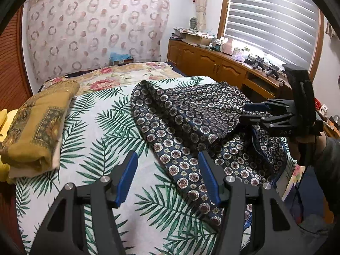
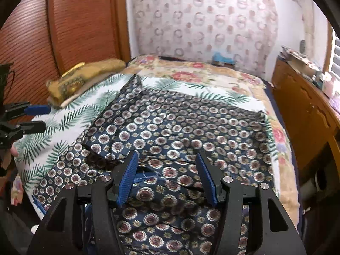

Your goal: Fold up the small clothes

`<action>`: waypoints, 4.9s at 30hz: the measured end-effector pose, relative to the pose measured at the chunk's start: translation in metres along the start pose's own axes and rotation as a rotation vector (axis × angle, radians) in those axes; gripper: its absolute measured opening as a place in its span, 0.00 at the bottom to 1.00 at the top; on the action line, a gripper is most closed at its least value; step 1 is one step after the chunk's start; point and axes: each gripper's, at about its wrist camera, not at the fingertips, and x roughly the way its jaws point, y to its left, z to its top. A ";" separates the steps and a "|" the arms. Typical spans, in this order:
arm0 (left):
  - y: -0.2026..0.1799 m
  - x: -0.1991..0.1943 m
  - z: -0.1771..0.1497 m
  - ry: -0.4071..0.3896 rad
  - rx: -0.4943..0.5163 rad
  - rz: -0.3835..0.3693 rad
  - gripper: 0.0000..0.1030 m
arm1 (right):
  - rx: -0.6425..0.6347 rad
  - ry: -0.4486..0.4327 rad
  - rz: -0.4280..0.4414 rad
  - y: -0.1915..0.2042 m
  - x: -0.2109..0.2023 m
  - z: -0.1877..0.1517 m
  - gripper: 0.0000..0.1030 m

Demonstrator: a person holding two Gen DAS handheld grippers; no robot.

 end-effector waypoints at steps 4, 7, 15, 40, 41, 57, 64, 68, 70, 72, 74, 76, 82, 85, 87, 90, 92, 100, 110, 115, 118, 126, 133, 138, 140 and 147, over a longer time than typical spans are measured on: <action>-0.001 0.000 -0.004 0.001 -0.006 -0.006 0.56 | -0.035 0.078 0.015 0.004 0.016 -0.007 0.56; -0.003 0.000 -0.006 0.002 -0.007 -0.010 0.56 | -0.071 0.122 -0.022 0.005 0.023 -0.016 0.56; -0.008 0.004 -0.008 0.006 -0.006 -0.020 0.56 | -0.058 0.146 -0.113 -0.019 0.022 -0.030 0.56; -0.022 0.009 -0.006 0.013 0.009 -0.034 0.57 | -0.054 0.031 -0.097 -0.040 -0.033 -0.030 0.00; -0.022 0.009 -0.006 0.013 0.009 -0.035 0.57 | -0.046 0.029 -0.114 -0.047 -0.038 -0.033 0.00; -0.028 0.016 -0.011 0.023 0.004 -0.042 0.57 | 0.013 0.013 -0.180 -0.057 -0.066 -0.049 0.47; -0.032 0.019 -0.016 0.032 0.006 -0.047 0.57 | -0.065 0.006 -0.039 -0.007 -0.042 -0.026 0.52; -0.033 0.019 -0.019 0.037 0.005 -0.046 0.57 | -0.087 0.046 0.021 0.016 -0.013 -0.019 0.52; -0.033 0.020 -0.021 0.040 0.004 -0.048 0.57 | -0.100 0.066 0.039 0.028 -0.002 -0.020 0.52; -0.034 0.020 -0.022 0.041 0.005 -0.050 0.57 | -0.118 0.093 0.050 0.037 0.009 -0.020 0.52; -0.035 0.020 -0.023 0.041 0.004 -0.053 0.57 | -0.145 0.129 0.047 0.043 0.019 -0.022 0.51; -0.036 0.020 -0.022 0.040 0.003 -0.055 0.57 | -0.166 0.158 0.027 0.043 0.027 -0.022 0.46; -0.038 0.023 -0.024 0.046 -0.003 -0.058 0.57 | -0.203 0.148 0.014 0.026 0.024 -0.013 0.05; -0.039 0.024 -0.025 0.045 -0.003 -0.061 0.57 | -0.199 0.112 -0.044 0.005 0.015 0.002 0.04; -0.039 0.025 -0.025 0.045 -0.006 -0.063 0.57 | -0.180 0.086 -0.088 -0.014 0.010 0.016 0.04; -0.040 0.026 -0.027 0.049 -0.006 -0.065 0.57 | -0.167 0.059 -0.153 -0.040 0.008 0.034 0.04; -0.040 0.027 -0.028 0.052 -0.007 -0.066 0.57 | -0.155 0.046 -0.192 -0.057 0.009 0.044 0.04; -0.041 0.030 -0.029 0.059 -0.007 -0.071 0.57 | -0.092 0.074 -0.301 -0.103 0.031 0.067 0.03; -0.043 0.031 -0.034 0.064 -0.004 -0.070 0.57 | -0.013 0.068 -0.419 -0.132 0.048 0.078 0.23; -0.045 0.030 -0.035 0.068 -0.005 -0.070 0.57 | 0.028 0.047 -0.431 -0.134 0.033 0.074 0.40; -0.047 0.029 -0.036 0.065 -0.003 -0.070 0.57 | 0.027 0.034 -0.373 -0.122 0.017 0.065 0.40; -0.051 0.033 -0.037 0.077 -0.005 -0.081 0.57 | -0.002 0.060 -0.267 -0.073 -0.015 0.001 0.41; -0.058 0.037 -0.038 0.092 0.007 -0.080 0.57 | 0.064 0.115 -0.277 -0.075 -0.014 -0.038 0.41; -0.062 0.042 -0.041 0.104 0.014 -0.078 0.57 | 0.090 0.072 -0.262 -0.060 -0.034 -0.055 0.41; -0.063 0.042 -0.041 0.105 0.018 -0.083 0.57 | 0.078 0.043 -0.220 -0.041 -0.043 -0.058 0.41; -0.067 0.039 -0.043 0.103 0.025 -0.084 0.57 | 0.025 0.099 -0.189 -0.002 -0.036 -0.066 0.41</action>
